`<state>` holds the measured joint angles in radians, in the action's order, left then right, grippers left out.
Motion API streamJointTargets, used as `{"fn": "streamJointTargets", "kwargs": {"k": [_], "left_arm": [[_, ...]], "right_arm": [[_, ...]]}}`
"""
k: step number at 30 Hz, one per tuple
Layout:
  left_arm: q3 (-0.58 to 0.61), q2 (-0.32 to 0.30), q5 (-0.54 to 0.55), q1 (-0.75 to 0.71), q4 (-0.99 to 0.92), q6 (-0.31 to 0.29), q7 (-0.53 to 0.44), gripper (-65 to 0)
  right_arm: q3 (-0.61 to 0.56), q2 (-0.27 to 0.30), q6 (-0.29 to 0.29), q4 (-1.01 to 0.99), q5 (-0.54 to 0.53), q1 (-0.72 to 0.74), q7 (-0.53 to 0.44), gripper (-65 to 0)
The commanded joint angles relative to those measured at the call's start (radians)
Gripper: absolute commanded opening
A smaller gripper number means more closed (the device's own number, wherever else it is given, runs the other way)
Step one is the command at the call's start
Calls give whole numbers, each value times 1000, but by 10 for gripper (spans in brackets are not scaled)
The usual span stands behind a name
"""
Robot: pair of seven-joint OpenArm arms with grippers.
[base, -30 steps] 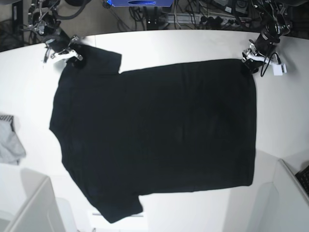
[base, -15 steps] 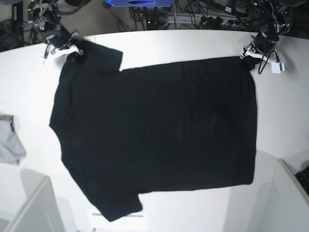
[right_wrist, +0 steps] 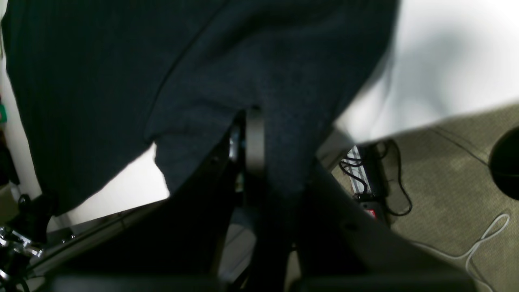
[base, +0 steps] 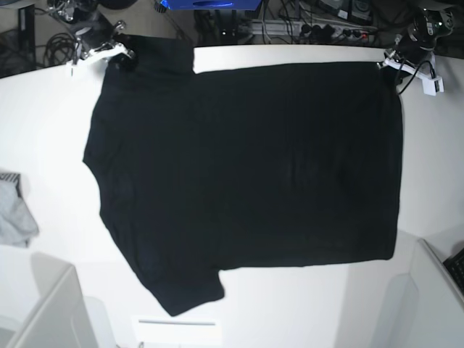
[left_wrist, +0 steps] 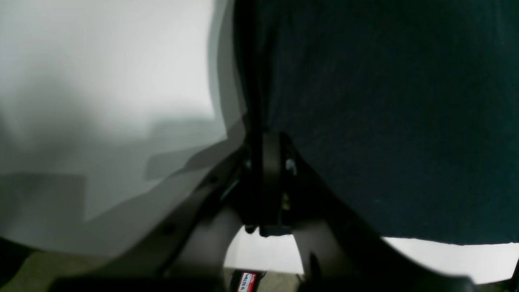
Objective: Fold the T-shirt properly
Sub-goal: 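Lift the shoulder corners and drag the shirt toward the robot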
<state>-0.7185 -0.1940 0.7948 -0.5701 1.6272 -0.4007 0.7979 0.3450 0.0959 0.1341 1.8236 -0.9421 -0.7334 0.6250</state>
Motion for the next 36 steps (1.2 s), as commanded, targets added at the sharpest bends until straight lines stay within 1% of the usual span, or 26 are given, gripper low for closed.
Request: {"fn": "streamJointTargets", "kwargs": {"k": [1, 12, 17, 20, 22, 24, 28, 30, 36], "left_arm": [[-8, -15, 13, -17, 20, -7, -11, -650], [-6, -15, 13, -38, 114, -7, -8, -650], [-6, -15, 13, -31, 152, -5, -7, -650], [-6, -15, 13, -28, 166, -5, -7, -650], [-6, -15, 13, -14, 167, -4, -5, -650], [-6, -15, 13, -8, 167, -2, -5, -650], [-6, -15, 13, 14, 167, -2, -4, -650], [-6, -15, 13, 17, 167, 0, -4, -650], [-10, -14, 15, 51, 167, 0, -4, -650]], "right_arm": [[4, 6, 8, 34, -16, -13, -15, -650], [-2, 12, 8, 161, -16, -7, -12, -650], [-2, 15, 8, 166, -16, 39, -11, -650], [-4, 38, 8, 166, -16, 68, -11, -650], [-4, 43, 6, 166, -16, 88, -9, -650], [2, 44, 6, 166, -16, 113, 17, -650], [6, 49, 6, 163, -15, 196, 121, -650], [6, 49, 5, 161, -15, 234, 158, -650], [6, 48, 3, 160, -15, 332, 236, -650]]}}
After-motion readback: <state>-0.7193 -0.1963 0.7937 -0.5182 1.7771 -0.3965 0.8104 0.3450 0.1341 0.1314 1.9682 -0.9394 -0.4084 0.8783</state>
